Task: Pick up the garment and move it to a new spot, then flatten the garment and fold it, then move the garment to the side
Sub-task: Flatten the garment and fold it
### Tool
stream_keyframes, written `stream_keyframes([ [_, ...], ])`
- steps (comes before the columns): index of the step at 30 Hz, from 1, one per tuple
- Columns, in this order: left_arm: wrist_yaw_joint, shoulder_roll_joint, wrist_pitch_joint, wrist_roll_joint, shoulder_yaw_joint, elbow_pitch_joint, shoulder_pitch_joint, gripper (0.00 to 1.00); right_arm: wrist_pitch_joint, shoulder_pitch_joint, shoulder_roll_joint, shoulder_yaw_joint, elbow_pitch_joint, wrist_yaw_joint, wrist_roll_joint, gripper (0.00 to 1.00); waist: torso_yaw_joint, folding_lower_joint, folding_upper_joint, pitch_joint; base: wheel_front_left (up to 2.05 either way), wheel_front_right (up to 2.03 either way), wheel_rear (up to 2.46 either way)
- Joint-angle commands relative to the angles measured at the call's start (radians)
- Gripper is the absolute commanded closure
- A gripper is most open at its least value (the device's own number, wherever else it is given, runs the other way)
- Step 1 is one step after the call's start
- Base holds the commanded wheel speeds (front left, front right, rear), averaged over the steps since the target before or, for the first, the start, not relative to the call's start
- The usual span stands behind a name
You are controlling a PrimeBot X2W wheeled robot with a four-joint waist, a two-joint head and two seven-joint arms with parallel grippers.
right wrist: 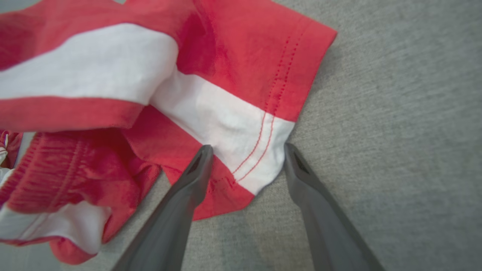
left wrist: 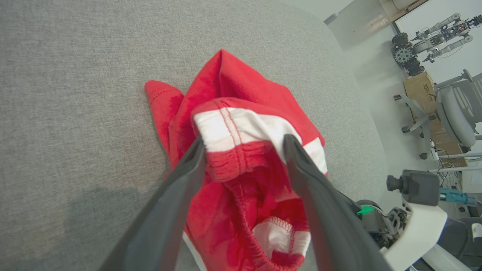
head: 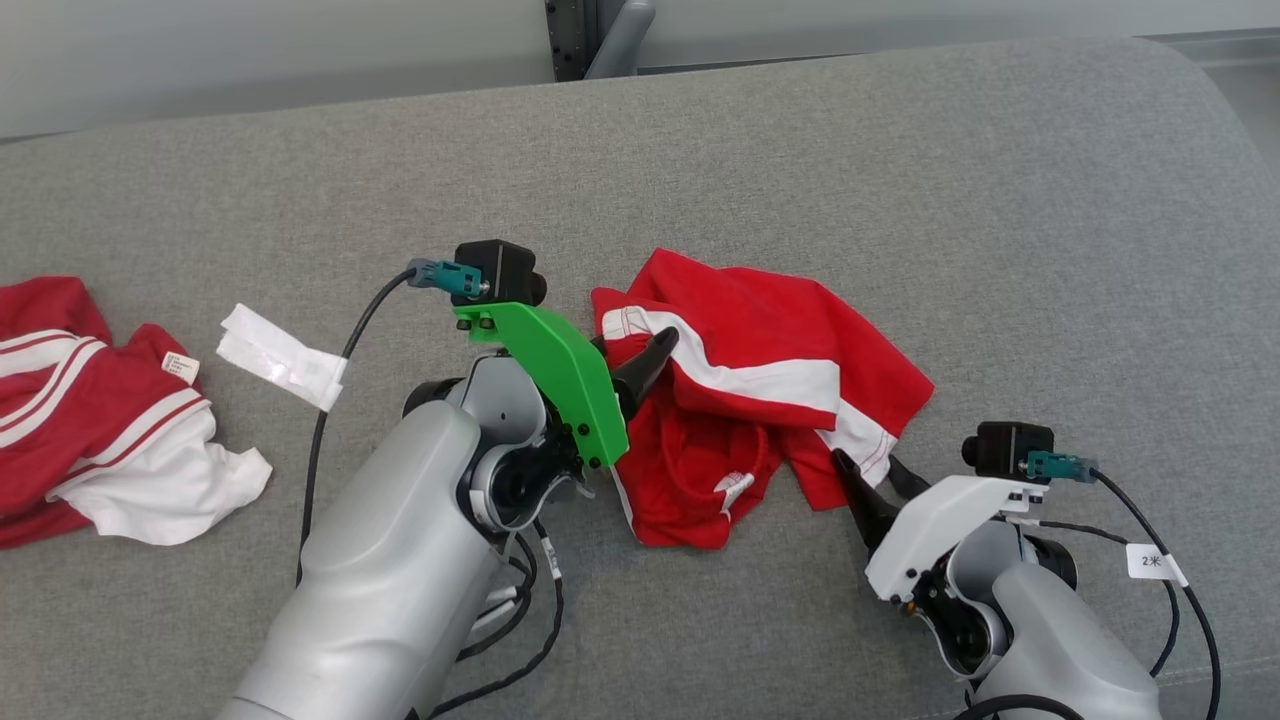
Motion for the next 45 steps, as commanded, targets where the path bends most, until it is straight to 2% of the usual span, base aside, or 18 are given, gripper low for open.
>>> stream_keyframes([
  [1,-0.006,0.004,-0.001,-0.008,0.005,0.009,-0.018,0.00,0.011,0.023,0.003,0.013,0.034,-0.004,0.011,0.05,-0.001,0.0000,0.0001,0.001,0.00,0.00,0.00],
  [6,-0.009,0.004,-0.005,-0.019,0.012,0.018,-0.026,0.00,0.008,0.018,0.003,0.022,0.039,-0.004,0.016,0.07,-0.005,0.0000,0.0001,0.003,0.00,0.00,0.00],
  [7,-0.010,0.004,-0.006,-0.022,0.013,0.020,-0.026,0.16,0.007,0.017,0.003,0.024,0.040,-0.004,0.017,0.09,-0.006,0.0000,0.0001,0.005,0.00,0.00,0.00],
  [8,-0.011,0.004,-0.007,-0.021,0.012,0.021,-0.026,0.51,0.007,0.017,0.003,0.026,0.040,-0.004,0.018,0.16,-0.007,0.0000,0.0001,0.006,0.00,0.00,0.00],
  [9,-0.011,0.003,-0.010,-0.022,0.010,0.022,-0.025,0.66,0.005,0.015,0.004,0.028,0.041,-0.003,0.019,0.26,-0.007,0.0000,0.0001,0.008,0.00,0.00,0.00],
  [10,-0.014,0.003,-0.012,-0.025,0.008,0.022,-0.025,0.97,0.003,0.014,0.005,0.030,0.041,-0.003,0.020,0.48,-0.007,0.0000,0.0001,0.010,0.00,0.00,0.00],
  [11,-0.016,0.003,-0.014,-0.027,0.006,0.023,-0.025,1.00,-0.001,0.012,0.006,0.032,0.040,-0.003,0.020,0.58,-0.008,0.0000,0.0001,0.012,0.00,0.00,0.00],
  [13,-0.021,0.003,-0.019,-0.030,0.003,0.023,-0.023,1.00,-0.008,0.009,0.007,0.038,0.035,-0.003,0.019,1.00,-0.007,0.0000,0.0001,0.015,0.00,0.00,0.00],
  [22,-0.035,0.003,-0.062,-0.046,0.006,-0.001,-0.017,1.00,-0.057,0.008,0.002,0.021,-0.033,-0.003,-0.002,1.00,-0.003,0.0000,0.0001,0.013,0.00,0.00,0.00],
  [28,-0.036,0.025,-0.118,-0.047,0.038,-0.091,0.009,1.00,-0.046,0.063,-0.001,-0.059,-0.253,-0.002,-0.049,1.00,-0.006,0.0000,0.0001,0.000,0.00,0.00,0.00],
  [34,-0.009,0.068,-0.138,-0.069,0.080,-0.261,0.055,1.00,0.083,0.156,0.000,-0.205,-0.587,-0.002,-0.092,1.00,-0.008,0.0000,0.0001,-0.019,0.00,0.00,0.00],
  [35,0.005,0.087,-0.134,-0.075,0.090,-0.327,0.076,1.00,0.136,0.186,0.000,-0.249,-0.693,-0.002,-0.068,1.00,-0.007,0.0000,0.0001,-0.026,0.00,0.00,0.00],
  [45,0.071,0.158,-0.075,-0.121,0.110,-0.681,0.194,1.00,0.422,0.226,-0.003,-0.422,-1.070,-0.002,0.080,1.00,0.019,0.0000,0.0001,-0.039,0.00,0.00,0.00],
])
